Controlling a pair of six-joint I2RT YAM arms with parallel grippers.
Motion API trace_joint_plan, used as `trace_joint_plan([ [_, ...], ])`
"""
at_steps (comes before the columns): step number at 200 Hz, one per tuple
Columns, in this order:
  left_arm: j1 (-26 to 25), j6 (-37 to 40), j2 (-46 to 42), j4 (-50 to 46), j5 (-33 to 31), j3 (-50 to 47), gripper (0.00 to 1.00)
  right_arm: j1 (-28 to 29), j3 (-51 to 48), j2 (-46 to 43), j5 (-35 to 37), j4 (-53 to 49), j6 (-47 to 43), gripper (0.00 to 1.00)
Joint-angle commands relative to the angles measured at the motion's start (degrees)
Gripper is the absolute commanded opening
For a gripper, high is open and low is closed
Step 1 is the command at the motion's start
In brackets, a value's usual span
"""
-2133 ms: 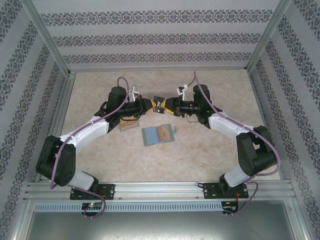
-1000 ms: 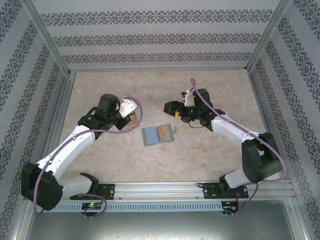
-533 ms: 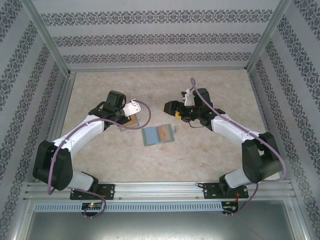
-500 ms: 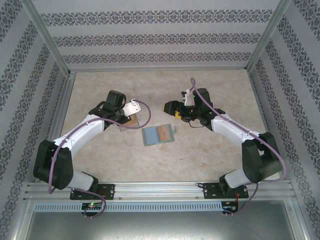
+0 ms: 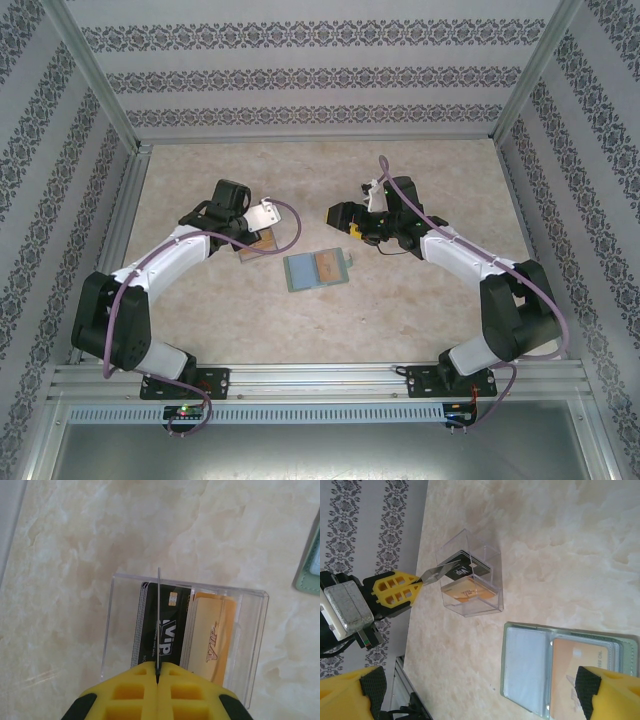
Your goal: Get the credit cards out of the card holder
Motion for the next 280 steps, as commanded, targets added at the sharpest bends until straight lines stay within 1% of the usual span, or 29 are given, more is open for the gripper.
trace_joint_plan([
  [1, 0.96, 1.36, 1.39, 0.81, 0.88, -0.59, 0.00, 0.00, 2.16, 0.78, -0.85, -0.14, -1.01, 0.98],
  [22, 0.97, 1.13, 2.09, 0.57, 1.38, -0.50, 0.00, 0.00, 2.11, 0.82, -0.83, -0.27, -1.10, 0.98],
  [100, 1.49, 0.64, 6.19, 2.25, -1.69, 0.17, 0.00, -0.27, 1.87, 1.06, -1.33, -0.27, -1.18, 0.98],
  [123, 1.69, -0.02, 7.15, 2.48, -1.78, 0.67, 0.05, -0.38, 1.88, 1.06, -1.59, -0.23, -1.19, 0.98],
  [136, 1.67, -0.24, 7.53, 2.48, -1.98, 0.81, 0.09, -0.44, 1.79, 1.06, -1.60, -0.25, -1.22, 0.98],
  [162, 1.77, -0.72, 8.31, 2.91, -2.46, 1.27, 0.12, -0.53, 1.59, 1.24, -1.85, -0.18, -1.20, 0.98],
  [214, 2.07, -1.69, 10.47, 3.75, -5.13, 2.76, 0.13, -0.53, 1.80, 1.43, -2.21, -0.11, -1.09, 0.98],
  [266, 2.28, -2.72, 9.02, 3.29, -5.19, 3.97, 0.16, -0.62, 2.03, 1.94, -2.77, -0.09, -1.21, 0.98],
  [280, 2.42, -2.90, 8.31, 2.89, -4.66, 4.11, 0.18, -0.62, 2.22, 2.27, -2.83, -0.01, -1.13, 0.98],
])
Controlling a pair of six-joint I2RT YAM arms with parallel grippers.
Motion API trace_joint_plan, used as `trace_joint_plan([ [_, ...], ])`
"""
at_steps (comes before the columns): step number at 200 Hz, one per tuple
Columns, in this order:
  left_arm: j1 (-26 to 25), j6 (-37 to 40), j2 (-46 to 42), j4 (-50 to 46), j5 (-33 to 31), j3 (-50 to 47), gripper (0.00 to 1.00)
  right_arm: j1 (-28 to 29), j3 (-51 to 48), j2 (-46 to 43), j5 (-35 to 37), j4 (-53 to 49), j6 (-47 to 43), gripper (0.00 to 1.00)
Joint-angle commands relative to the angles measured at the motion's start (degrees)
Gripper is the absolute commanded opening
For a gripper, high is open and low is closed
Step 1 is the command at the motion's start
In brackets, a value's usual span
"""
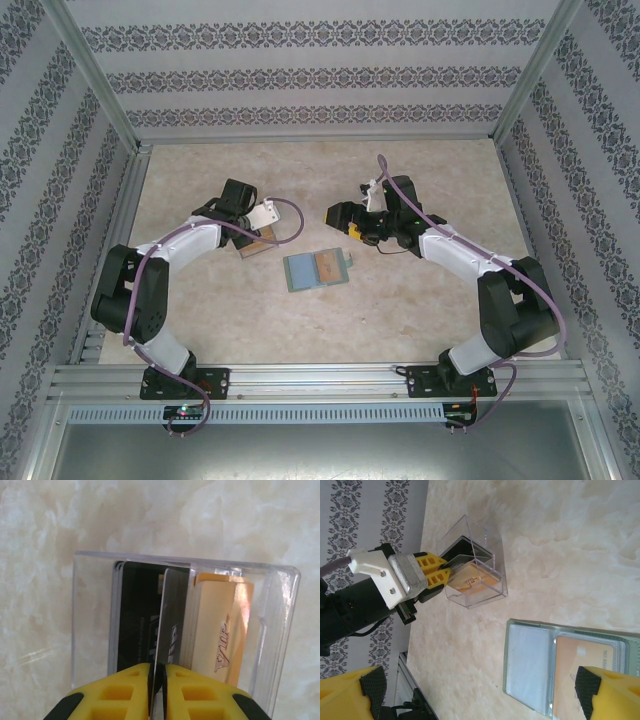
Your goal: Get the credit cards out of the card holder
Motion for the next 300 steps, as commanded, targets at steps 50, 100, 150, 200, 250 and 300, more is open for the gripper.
trace_joint_plan([
  [50, 2.30, -2.08, -0.65, 0.64, 0.20, 1.62, 0.21, -0.51, 1.64, 1.46, -1.61, 0.58, -0.98, 0.98],
  [100, 2.82, -2.76, 1.42, 0.69, -0.77, 2.87, 0.21, -0.52, 1.32, 1.08, -1.53, 0.37, -1.01, 0.98],
  [150, 2.77, -5.10, -2.46, -0.42, 2.87, 2.56, 0.34, -0.51, 1.06, 0.94, -1.52, 0.23, -1.17, 0.98],
  [200, 2.73, -20.86, -13.56, 0.20, 9.59, 1.80, 0.98, 0.48, 1.45, 0.54, 1.33, -2.75, -3.68, 0.98],
  [250, 2.79, -49.91, -21.18, -1.23, 8.18, 3.32, 0.99, 3.92, 2.43, 0.82, 7.66, -9.81, -9.53, 0.82],
  [300, 3.07, -70.50, -22.63, -10.87, 6.99, 3.22, 0.99, 8.86, 3.16, 3.36, 15.18, -15.75, -14.15, 0.77],
])
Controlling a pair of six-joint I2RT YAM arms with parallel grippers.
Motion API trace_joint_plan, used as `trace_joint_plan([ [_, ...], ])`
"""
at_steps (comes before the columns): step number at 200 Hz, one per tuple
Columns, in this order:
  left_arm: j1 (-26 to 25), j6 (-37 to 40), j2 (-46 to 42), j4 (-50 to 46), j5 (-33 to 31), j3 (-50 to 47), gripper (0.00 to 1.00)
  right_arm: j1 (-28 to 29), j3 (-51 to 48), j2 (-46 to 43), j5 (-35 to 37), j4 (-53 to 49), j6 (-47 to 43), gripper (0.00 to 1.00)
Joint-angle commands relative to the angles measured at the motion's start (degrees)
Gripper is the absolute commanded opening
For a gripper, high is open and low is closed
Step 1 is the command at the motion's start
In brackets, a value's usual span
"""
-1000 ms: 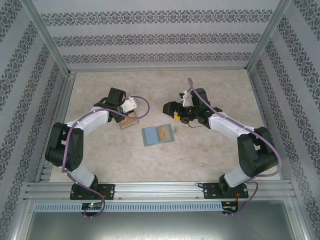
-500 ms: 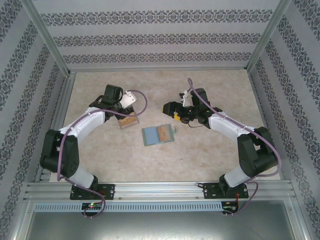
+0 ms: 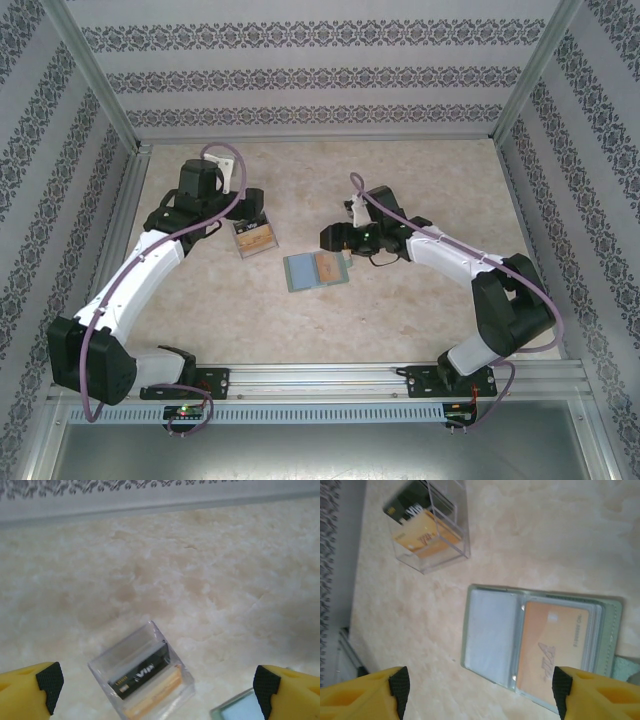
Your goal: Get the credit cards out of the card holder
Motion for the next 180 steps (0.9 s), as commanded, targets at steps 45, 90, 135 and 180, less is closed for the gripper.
trace_joint_plan([
  [45, -0.80, -27.08, -4.07, -3.03, 8.52, -11.68, 0.74, 3.59, 0.95, 5.09, 7.37, -4.38, -4.17, 0.63],
  [90, -9.85, -33.23, -2.67, 3.96, 7.70, -20.18, 0.42, 3.83, 1.00, 8.76, 8.95, -4.55, -4.39, 0.55],
  [135, -17.73, -34.97, 6.99, 9.84, 7.55, -20.63, 0.19, 4.03, 0.91, 10.45, 9.48, -4.52, -4.61, 0.55],
  [180, -20.48, -34.16, 16.09, 11.07, 7.41, -17.81, 0.18, 4.64, 0.98, 11.82, 9.48, -4.35, -4.57, 0.56],
])
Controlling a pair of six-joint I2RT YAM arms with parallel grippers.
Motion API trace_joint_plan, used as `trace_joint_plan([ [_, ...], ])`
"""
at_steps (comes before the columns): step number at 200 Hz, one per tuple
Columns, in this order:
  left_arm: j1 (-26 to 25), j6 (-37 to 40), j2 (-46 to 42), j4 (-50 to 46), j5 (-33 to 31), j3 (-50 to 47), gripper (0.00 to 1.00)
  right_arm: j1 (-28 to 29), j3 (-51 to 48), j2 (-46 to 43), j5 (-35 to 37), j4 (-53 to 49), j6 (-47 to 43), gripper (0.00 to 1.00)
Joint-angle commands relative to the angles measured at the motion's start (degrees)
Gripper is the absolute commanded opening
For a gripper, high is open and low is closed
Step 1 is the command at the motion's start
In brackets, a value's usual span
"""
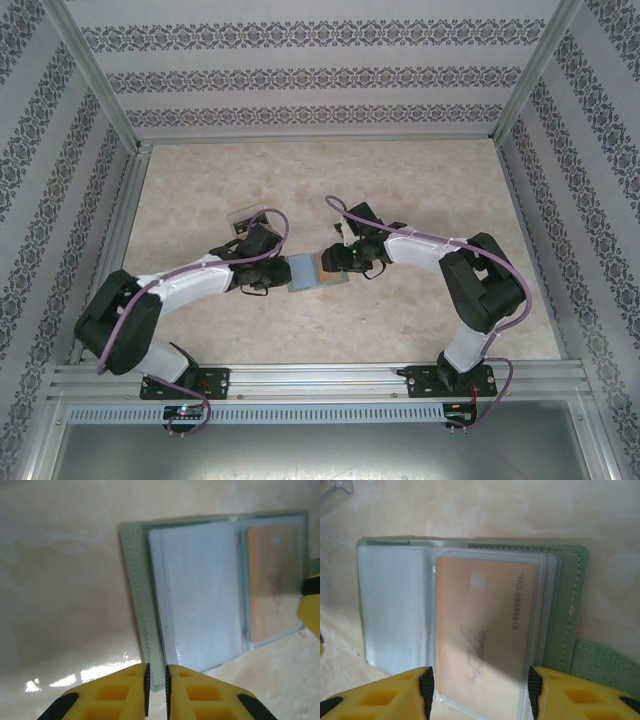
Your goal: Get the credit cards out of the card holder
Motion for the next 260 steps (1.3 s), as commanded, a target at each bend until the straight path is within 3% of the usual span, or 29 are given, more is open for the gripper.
trace_joint_plan([
  [1, -1.12, -0.65, 3.22, 2.78, -0.26, 2.22, 0.18, 0.95, 0.64, 1.35, 1.06, -0.77, -1.07, 0.56],
  [80, -2.78, -0.52, 10.79, 2.94, 1.11, 3.76, 0.16, 1.55, 0.91, 2.19, -2.14, 0.44, 0.49, 0.57],
  [205, -2.96, -0.12, 10.76, 0.96, 0.25, 4.75, 0.15, -0.37, 0.43, -0.53, -13.57, 9.25, 9.62, 0.57],
  [260, -2.20, -0.11, 4.49, -5.12, -6.06, 4.93, 0.17, 0.33, 1.21, 2.16, -17.39, 13.89, 13.28, 0.57],
])
